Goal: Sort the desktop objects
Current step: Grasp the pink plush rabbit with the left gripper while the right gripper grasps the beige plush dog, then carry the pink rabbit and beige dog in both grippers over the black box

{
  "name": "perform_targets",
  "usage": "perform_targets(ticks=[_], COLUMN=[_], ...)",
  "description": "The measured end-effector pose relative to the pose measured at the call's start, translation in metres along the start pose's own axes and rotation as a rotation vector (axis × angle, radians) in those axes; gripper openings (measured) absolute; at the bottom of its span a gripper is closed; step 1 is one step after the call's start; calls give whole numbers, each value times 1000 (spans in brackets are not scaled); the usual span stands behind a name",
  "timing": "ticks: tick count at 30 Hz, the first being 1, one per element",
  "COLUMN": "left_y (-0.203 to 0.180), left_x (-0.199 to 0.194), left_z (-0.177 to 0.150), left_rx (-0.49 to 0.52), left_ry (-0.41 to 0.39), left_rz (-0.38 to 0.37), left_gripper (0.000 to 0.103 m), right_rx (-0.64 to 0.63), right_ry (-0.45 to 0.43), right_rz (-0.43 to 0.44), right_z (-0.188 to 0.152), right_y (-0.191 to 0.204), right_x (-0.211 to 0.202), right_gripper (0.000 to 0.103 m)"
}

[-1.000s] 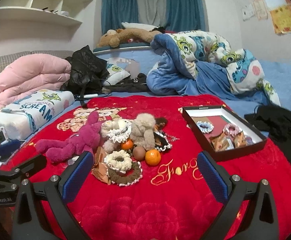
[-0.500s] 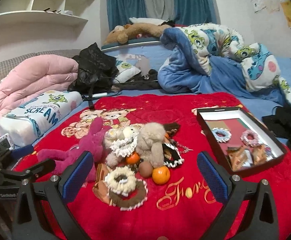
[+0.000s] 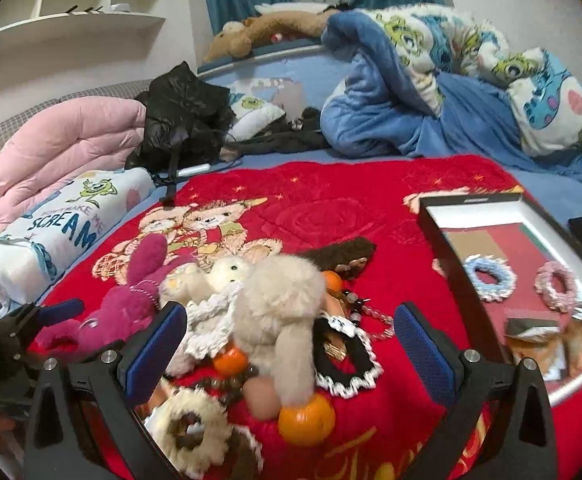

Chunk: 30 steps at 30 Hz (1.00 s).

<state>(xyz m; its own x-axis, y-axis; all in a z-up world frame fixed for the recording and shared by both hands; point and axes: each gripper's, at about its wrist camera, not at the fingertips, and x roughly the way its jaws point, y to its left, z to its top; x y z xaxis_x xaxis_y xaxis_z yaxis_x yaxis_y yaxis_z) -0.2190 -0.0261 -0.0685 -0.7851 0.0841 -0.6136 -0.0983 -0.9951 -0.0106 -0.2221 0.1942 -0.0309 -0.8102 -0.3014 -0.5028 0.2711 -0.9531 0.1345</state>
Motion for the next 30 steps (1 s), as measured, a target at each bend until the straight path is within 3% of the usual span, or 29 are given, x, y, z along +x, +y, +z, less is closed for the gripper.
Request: perform_targets(ticks=[11,14,18,20,22,26,30], left_y=[27,36,36,32,32,32,28], left_x=[50,54,51,51,50,51,44], left_z=[-2,-7,-10,-10,-11,-14,-15], left_rx=[-87,-138,-141,-124,-122,-135,-117], left_ry=[130,128,106,107,108,108,76], left_rz=[-2,-48,-30,-11,-9,-23,-58], left_gripper=[103,103,103,103,103,103,87], right_rx=[11,56,78,71,59,38,42], right_ry=[93,98,116,112,124,136,130], right_rz=[37,51,42,41,36,38,54], right_z=[-5,-6,-12,-13,-15,-18,-19], right_y=[-6,-16,-20,-18,-16,-12,-13], right_x=[54,60,66,65,68,72,70], right_gripper=[103,103,103,99,88,76,65])
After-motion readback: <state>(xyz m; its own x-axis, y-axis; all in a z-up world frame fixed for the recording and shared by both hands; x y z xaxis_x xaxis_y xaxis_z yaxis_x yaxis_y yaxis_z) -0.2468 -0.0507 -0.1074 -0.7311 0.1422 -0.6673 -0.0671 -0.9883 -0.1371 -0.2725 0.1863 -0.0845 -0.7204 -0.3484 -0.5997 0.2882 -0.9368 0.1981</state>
